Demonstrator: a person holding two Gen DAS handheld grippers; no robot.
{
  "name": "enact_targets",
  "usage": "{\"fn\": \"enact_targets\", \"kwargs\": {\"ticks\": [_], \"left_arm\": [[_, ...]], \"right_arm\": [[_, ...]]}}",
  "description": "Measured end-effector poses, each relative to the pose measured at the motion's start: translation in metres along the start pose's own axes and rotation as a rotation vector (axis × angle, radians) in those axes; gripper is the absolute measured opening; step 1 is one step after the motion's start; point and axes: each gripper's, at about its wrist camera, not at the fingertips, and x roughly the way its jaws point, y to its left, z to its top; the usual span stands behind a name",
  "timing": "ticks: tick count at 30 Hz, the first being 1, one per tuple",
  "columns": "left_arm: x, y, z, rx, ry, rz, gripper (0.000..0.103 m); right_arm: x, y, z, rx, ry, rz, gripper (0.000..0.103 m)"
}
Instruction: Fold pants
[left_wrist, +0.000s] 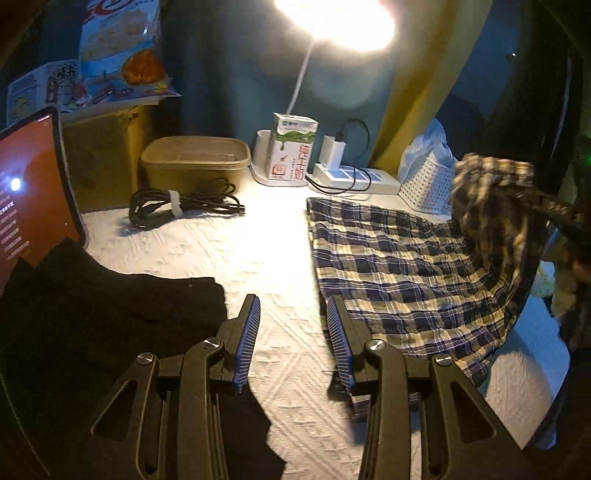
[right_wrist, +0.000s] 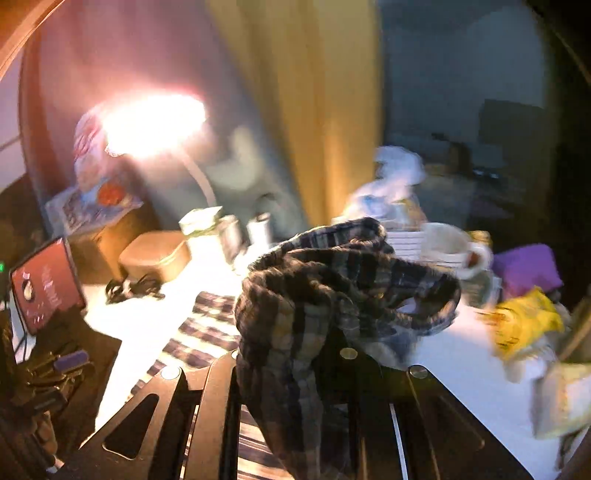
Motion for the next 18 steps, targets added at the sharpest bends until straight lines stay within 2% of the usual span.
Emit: {"fn": "enact_targets", "kwargs": {"ticks": [5,12,14,15,16,18], "left_arm": [[-0.003,0.014,-0.002,-0.017,0.003,0.014,0.037],[-0.002,0.019,-0.005,-0.014,0.018,0.030,0.037],[-0.001,0.018,-0.003,-0.009,0.021,0.035,0.037],[0.000,0.017,-0.001,-0.006,0.022,0.034,0.037],[0.001,0.016,0.000,-0.003,0.022,0.033,0.037],[0.003,0.010,0.005,0.012,0.022,0.032,0.037]], "right_arm": [[0.052,0.063,-0.011,-0.104,0.097,0.071,0.015],[0.105,0.115,-0.048,-0.172,0.261,0.144,0.016],[0.111,0.120,-0.055,-0.185,0.297,0.153,0.025],[0.110,0.119,-0.055,-0.181,0.295,0.167,0.040],[0.107,0.118,-0.055,-0.175,0.287,0.195,0.060],[0.096,0.115,-0.053,-0.169,0.257,0.237,0.080]]}}
